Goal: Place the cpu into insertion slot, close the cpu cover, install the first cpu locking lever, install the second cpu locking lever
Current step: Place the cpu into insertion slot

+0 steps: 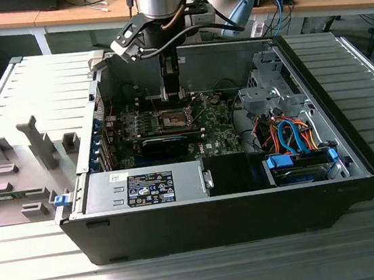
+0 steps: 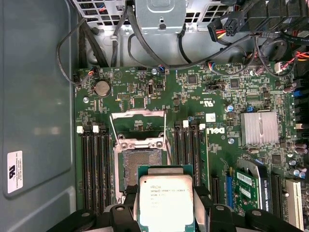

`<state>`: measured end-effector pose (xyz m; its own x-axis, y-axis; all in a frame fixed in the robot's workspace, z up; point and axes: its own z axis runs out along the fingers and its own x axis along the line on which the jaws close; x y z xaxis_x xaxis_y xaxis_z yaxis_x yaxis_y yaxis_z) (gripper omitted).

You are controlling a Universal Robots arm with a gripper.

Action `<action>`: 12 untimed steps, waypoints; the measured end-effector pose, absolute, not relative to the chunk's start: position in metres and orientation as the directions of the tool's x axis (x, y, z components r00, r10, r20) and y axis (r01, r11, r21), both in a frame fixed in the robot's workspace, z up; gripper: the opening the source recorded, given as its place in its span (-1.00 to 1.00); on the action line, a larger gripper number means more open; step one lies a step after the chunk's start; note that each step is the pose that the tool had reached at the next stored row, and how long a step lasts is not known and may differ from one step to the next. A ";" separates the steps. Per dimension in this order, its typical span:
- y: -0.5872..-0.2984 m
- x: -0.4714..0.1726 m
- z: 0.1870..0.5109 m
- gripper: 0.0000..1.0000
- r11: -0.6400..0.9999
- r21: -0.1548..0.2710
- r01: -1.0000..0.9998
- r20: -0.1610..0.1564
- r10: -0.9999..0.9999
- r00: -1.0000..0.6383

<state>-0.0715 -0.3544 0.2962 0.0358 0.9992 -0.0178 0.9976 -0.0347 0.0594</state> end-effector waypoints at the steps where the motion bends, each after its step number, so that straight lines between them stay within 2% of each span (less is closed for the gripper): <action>1: -0.354 -0.072 0.296 0.09 -0.035 0.059 0.998 -0.018 0.999 0.036; 12: -0.353 -0.074 0.294 0.09 -0.024 0.059 0.998 -0.018 1.000 0.026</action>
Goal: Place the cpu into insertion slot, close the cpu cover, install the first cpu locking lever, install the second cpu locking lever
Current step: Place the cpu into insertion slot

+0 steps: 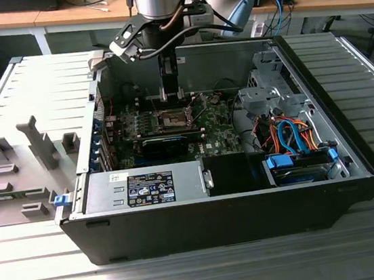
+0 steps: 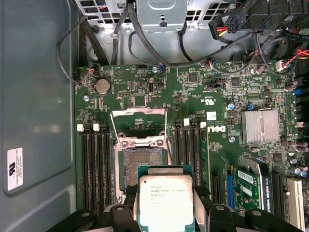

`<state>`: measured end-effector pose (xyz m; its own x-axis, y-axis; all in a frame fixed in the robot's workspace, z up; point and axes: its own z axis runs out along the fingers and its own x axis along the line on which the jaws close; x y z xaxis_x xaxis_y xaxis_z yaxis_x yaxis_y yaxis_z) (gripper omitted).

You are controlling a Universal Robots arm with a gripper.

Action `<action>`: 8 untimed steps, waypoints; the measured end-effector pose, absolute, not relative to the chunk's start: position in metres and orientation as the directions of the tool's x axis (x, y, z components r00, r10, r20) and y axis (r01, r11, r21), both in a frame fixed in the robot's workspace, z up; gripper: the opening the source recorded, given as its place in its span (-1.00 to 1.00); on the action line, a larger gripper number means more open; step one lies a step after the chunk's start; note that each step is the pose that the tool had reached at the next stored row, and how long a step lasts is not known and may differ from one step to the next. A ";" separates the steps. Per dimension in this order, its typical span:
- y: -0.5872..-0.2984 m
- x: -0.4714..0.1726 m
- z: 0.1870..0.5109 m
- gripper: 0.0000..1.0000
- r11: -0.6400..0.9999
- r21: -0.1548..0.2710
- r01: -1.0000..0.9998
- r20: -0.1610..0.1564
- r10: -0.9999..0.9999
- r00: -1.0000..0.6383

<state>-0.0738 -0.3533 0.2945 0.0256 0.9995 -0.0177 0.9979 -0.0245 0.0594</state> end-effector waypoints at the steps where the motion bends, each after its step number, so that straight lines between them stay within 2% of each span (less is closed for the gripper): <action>1: -0.353 -0.074 0.294 0.09 -0.003 0.059 0.998 -0.018 1.000 0.004; 8: -0.350 -0.074 0.292 0.09 0.041 0.059 0.997 -0.018 0.999 -0.040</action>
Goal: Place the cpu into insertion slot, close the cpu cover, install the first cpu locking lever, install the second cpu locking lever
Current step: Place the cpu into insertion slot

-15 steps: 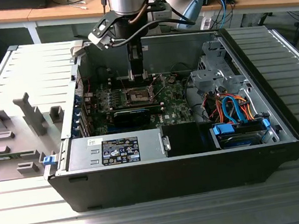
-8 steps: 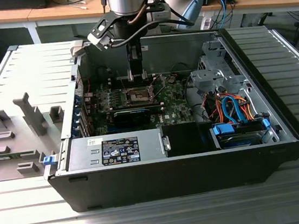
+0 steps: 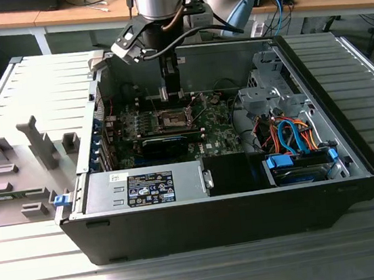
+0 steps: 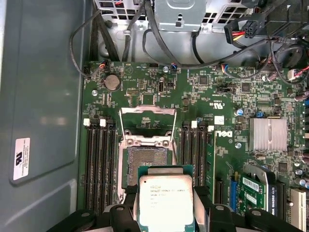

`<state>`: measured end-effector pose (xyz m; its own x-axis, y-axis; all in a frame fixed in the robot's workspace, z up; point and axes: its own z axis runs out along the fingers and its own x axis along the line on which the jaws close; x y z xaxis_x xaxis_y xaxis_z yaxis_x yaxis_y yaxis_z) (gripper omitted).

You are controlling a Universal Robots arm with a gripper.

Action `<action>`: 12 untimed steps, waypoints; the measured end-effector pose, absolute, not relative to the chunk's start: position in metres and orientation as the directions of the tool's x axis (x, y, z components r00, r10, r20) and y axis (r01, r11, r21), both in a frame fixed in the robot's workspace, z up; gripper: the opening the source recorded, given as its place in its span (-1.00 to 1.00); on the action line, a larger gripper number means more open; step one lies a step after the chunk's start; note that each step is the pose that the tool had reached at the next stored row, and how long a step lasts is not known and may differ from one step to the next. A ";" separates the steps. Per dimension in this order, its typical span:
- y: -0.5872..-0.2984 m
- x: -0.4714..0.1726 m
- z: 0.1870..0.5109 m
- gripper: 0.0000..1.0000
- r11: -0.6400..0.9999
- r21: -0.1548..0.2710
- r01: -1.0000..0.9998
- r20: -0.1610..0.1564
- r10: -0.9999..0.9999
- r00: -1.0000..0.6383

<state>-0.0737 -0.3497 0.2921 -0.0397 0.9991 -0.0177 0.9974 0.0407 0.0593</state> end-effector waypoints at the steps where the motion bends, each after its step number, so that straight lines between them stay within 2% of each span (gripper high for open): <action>1: -0.350 -0.074 0.292 0.09 0.041 0.059 0.997 -0.018 0.999 -0.040; 12: -0.350 -0.074 0.289 0.09 0.041 0.059 0.997 -0.018 0.999 -0.040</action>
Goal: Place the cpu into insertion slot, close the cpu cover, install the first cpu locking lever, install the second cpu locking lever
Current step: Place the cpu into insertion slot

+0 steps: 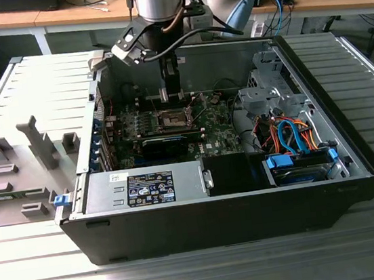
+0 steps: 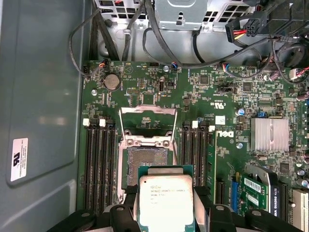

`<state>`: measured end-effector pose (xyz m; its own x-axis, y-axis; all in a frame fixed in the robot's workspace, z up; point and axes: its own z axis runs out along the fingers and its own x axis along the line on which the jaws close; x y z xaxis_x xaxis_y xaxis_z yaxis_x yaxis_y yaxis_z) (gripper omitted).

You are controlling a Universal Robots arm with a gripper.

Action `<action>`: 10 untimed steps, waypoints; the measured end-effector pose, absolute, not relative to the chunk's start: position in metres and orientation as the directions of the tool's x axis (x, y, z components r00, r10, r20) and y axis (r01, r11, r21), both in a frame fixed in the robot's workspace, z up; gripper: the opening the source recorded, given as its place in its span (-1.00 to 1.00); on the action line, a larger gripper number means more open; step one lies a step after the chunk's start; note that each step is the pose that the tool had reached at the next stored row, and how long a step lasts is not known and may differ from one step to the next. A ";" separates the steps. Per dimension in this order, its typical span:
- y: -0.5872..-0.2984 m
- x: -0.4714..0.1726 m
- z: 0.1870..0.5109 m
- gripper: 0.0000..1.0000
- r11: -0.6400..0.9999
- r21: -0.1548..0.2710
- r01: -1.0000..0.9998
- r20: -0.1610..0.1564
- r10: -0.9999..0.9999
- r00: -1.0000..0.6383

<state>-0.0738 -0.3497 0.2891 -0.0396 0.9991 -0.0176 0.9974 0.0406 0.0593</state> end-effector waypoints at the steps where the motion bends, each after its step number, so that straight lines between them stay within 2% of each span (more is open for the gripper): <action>1: -0.350 -0.074 0.289 0.09 0.041 0.059 0.997 -0.018 0.999 -0.040; 10: -0.350 -0.074 0.287 0.09 0.041 0.059 0.997 -0.018 0.999 -0.040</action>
<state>-0.0737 -0.3497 0.2870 -0.0397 0.9991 -0.0176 0.9974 0.0406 0.0594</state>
